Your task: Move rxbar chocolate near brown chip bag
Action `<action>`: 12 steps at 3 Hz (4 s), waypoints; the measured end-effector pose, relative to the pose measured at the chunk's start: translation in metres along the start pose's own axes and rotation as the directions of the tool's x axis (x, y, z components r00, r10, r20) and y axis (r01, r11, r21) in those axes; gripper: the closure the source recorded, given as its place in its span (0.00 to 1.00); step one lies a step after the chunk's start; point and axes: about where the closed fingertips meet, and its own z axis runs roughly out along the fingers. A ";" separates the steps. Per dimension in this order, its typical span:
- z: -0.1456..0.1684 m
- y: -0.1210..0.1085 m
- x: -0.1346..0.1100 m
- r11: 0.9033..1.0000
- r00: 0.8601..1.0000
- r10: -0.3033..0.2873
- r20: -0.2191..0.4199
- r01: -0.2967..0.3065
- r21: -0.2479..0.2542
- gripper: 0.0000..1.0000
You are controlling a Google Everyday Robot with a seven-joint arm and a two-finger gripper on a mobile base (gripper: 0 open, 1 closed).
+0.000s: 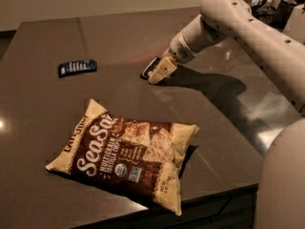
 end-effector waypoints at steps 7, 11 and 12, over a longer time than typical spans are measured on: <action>-0.119 0.139 -0.034 0.971 0.988 -0.111 0.109 0.131 -0.201 1.00; -0.111 0.207 -0.027 0.913 0.985 -0.156 0.073 0.172 -0.369 0.12; -0.110 0.208 -0.028 0.913 0.985 -0.158 0.074 0.174 -0.369 0.00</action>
Offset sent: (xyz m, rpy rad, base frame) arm -0.0684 0.0031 0.0595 0.0710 -0.0512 0.1201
